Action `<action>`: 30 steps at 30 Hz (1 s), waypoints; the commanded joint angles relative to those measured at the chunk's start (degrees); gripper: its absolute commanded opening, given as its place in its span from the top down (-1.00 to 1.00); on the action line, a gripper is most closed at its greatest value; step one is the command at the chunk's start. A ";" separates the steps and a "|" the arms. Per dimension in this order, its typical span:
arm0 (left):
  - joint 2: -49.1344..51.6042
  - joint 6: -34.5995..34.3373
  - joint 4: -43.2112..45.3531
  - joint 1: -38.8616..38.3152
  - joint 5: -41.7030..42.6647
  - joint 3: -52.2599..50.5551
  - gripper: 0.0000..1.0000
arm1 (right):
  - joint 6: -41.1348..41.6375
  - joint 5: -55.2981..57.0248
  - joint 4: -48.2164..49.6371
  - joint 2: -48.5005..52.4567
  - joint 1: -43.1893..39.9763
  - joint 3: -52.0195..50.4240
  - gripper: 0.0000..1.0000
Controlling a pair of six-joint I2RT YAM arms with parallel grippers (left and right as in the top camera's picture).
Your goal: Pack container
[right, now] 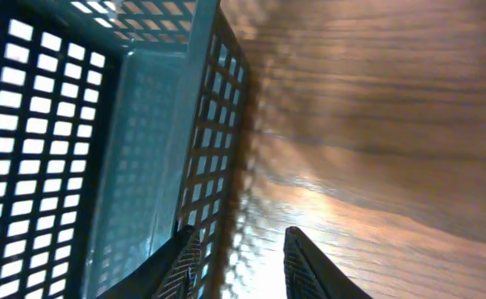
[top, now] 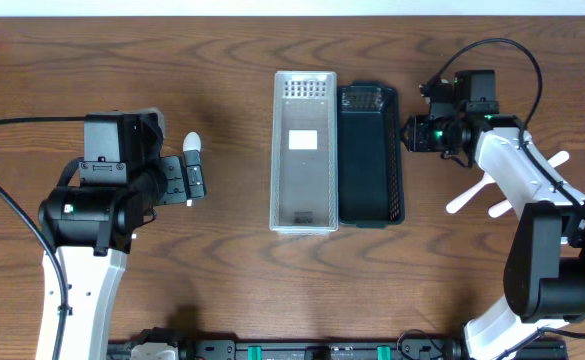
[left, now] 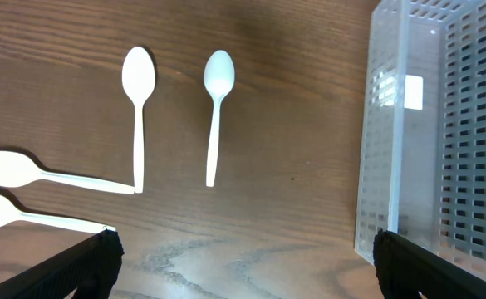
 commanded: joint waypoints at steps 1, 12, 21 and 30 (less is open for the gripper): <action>0.00 0.55 -0.17 -0.17 0.20 1.36 -0.96 | 0.72 -1.90 0.02 0.31 0.52 0.92 0.23; 0.00 0.55 -0.17 -0.17 0.20 1.36 -0.96 | 35.89 30.08 -11.39 -4.07 -4.42 1.03 -0.10; 0.00 0.55 -0.55 -0.20 0.20 1.36 -0.96 | 45.16 34.36 -18.12 -1.60 -10.03 1.01 -0.30; 0.00 0.55 -1.33 -0.20 0.20 1.36 -0.96 | 38.97 32.35 -14.12 2.34 -14.82 1.01 -0.34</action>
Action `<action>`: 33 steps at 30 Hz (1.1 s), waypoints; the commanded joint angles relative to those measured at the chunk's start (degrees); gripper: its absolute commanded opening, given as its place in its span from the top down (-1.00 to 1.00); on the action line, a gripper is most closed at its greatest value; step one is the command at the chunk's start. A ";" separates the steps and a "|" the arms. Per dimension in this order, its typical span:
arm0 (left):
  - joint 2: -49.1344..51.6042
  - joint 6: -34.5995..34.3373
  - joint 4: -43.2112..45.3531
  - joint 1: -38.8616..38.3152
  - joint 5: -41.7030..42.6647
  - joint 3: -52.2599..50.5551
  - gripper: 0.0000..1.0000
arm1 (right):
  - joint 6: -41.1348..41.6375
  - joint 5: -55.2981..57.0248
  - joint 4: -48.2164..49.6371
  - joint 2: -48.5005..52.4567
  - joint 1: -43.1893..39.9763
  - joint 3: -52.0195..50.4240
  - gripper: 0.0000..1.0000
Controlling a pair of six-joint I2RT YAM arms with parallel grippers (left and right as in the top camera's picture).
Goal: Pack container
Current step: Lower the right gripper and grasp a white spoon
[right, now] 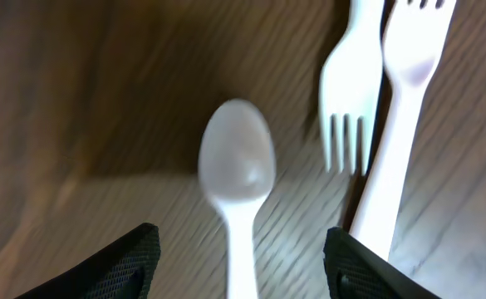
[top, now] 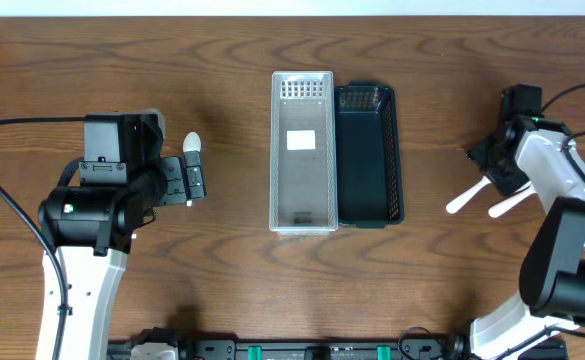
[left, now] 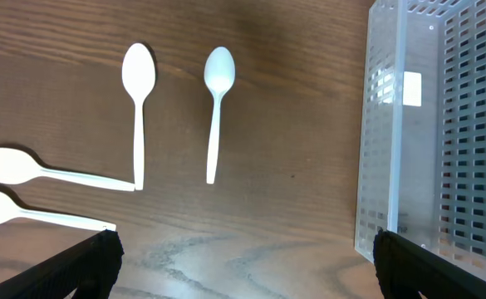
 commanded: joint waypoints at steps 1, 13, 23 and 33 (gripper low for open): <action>0.00 0.52 -0.79 -0.20 0.20 1.33 -0.96 | -2.75 -0.04 1.46 1.51 -2.43 0.83 -0.35; 0.00 0.52 -1.16 -0.20 0.20 1.33 -0.96 | -7.65 -2.56 5.03 3.96 -4.74 0.83 -0.42; 0.00 0.52 -1.16 -0.20 0.22 1.33 -0.96 | -10.36 -5.35 6.10 3.96 -4.74 0.83 -0.46; 0.00 0.52 -1.14 -0.20 0.22 1.33 -0.96 | -13.57 -5.38 8.70 3.96 -4.00 0.83 -0.59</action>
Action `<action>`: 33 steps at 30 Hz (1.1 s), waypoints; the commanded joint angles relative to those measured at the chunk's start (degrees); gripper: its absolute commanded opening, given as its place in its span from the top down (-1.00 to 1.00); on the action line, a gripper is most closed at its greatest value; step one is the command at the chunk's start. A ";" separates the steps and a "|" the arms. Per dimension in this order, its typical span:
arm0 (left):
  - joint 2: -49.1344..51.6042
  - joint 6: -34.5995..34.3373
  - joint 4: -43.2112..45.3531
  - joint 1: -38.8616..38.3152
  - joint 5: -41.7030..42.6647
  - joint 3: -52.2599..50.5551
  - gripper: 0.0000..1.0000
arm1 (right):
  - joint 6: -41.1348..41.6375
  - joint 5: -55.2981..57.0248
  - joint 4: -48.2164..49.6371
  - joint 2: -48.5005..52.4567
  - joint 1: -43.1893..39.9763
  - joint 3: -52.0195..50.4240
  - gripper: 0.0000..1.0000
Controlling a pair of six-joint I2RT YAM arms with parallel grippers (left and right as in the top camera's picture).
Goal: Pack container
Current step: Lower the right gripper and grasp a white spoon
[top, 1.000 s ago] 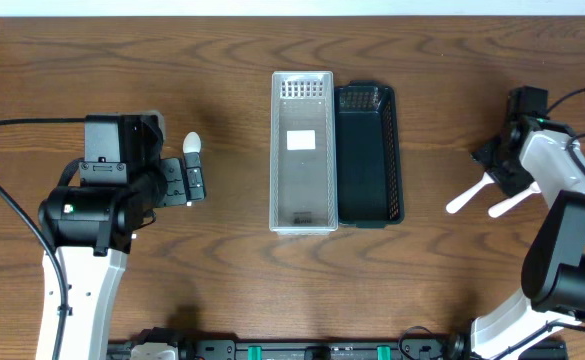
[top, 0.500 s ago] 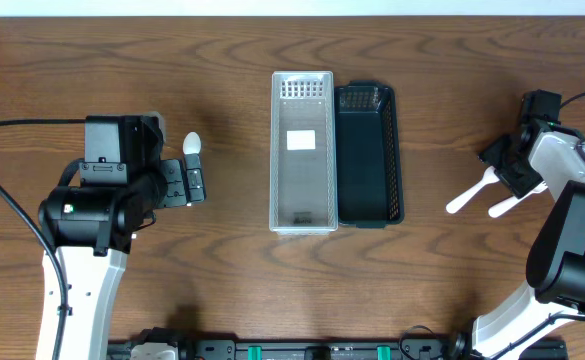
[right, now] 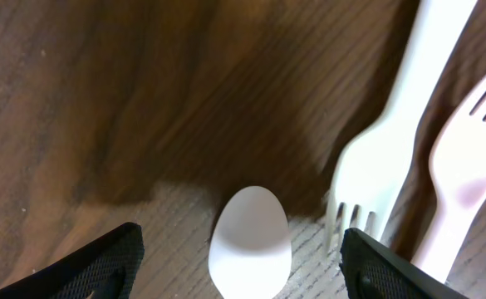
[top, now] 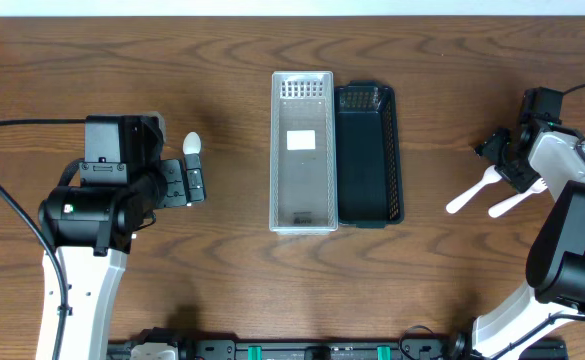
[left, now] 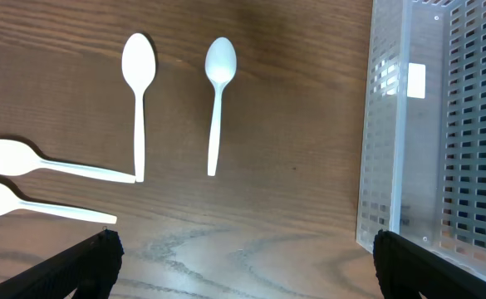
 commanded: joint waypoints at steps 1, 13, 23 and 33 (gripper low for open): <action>0.00 0.52 -0.17 -0.17 0.22 1.33 -0.96 | -1.57 -0.17 0.31 0.50 0.46 0.81 -0.59; 0.00 0.52 -0.17 -0.17 0.20 1.33 -0.96 | -4.63 -0.28 2.29 0.63 0.66 0.79 -0.68; 0.00 0.52 -0.15 -0.17 0.20 1.33 -0.96 | -6.43 -1.42 1.03 5.46 3.04 0.76 -0.74; 0.00 0.52 -0.15 -0.17 0.20 1.33 -0.96 | -3.89 0.07 -1.20 6.16 2.93 0.76 -0.67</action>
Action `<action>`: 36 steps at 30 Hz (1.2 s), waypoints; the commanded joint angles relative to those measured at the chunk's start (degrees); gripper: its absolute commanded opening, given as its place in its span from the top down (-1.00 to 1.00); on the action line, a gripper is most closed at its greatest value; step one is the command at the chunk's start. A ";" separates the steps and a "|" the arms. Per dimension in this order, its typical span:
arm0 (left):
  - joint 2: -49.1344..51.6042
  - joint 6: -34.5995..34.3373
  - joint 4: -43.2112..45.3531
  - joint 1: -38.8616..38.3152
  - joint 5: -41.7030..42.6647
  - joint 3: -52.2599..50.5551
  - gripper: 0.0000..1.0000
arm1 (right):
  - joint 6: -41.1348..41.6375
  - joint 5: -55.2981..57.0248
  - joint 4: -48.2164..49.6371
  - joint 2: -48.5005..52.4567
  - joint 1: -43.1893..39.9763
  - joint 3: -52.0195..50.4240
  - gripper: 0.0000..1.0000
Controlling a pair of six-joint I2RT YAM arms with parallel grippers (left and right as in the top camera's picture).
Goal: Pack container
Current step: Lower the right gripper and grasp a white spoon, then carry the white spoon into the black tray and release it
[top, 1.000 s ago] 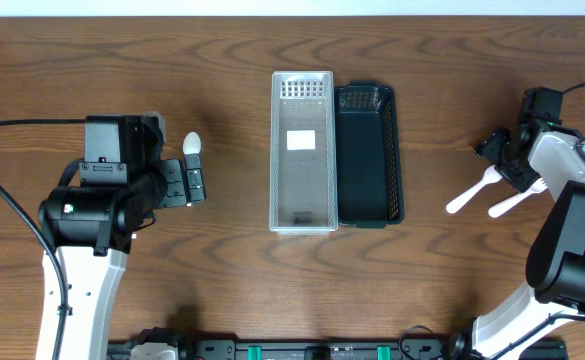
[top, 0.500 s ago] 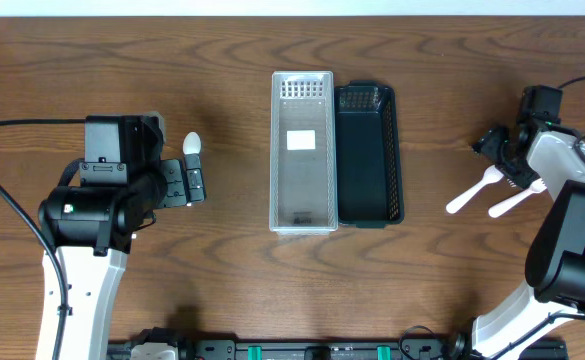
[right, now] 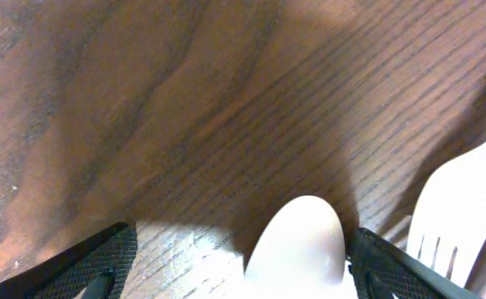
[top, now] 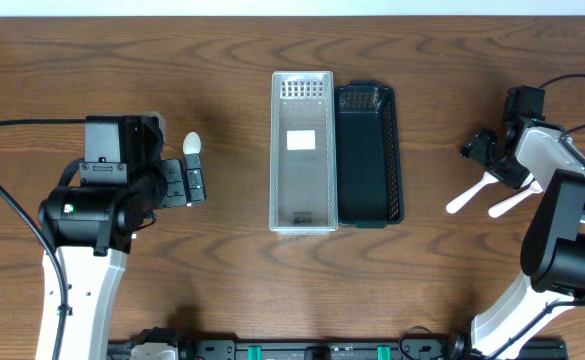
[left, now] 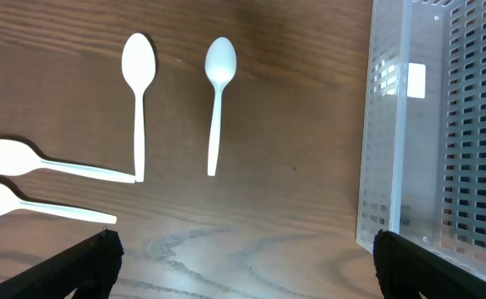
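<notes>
Two long containers stand side by side mid-table: a clear slotted one (top: 304, 150) and a dark one (top: 369, 152), both holding no cutlery. Several white spoons (left: 218, 100) lie on the wood left of the clear container (left: 425, 124). My left gripper (left: 243, 266) hovers open above them, holding nothing. White cutlery (top: 467, 195) lies at the far right. My right gripper (right: 238, 266) is open and low over it. A white spoon bowl (right: 297, 245) sits between its fingers, close to the right one. A white fork (right: 467, 199) lies just right of it.
Another white utensil (top: 510, 203) pokes out from under the right arm. The right arm's cable loops over the table's far right corner. Bare wood separates the dark container from the right gripper (top: 477, 150).
My right gripper has come closer to the spoon bowl, which now fills more of the gap between its open fingers. The left arm and the spoons below it have not moved.
My right gripper was first at the dark container's right wall with its fingers close together. Then it stood open above a spoon and forks at the far right, then lower over the spoon bowl, and now lower still. The left gripper stayed open over its spoons throughout.
</notes>
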 commanded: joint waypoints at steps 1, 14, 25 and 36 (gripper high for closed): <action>0.00 0.52 -0.13 -0.17 0.20 1.33 -0.96 | 1.99 -0.35 -1.84 2.51 0.15 -0.33 -0.64; 0.00 0.52 -0.15 -0.17 0.22 1.33 -0.96 | 3.30 -0.15 -2.54 2.51 0.15 -0.33 -0.11; 0.00 0.52 -0.15 -0.17 0.20 1.33 -0.96 | 3.30 -0.15 -2.38 2.51 0.15 -0.33 0.31; 0.00 0.55 -0.11 -0.17 0.20 1.33 -0.96 | 3.30 -0.17 -2.80 2.51 0.15 -0.31 0.77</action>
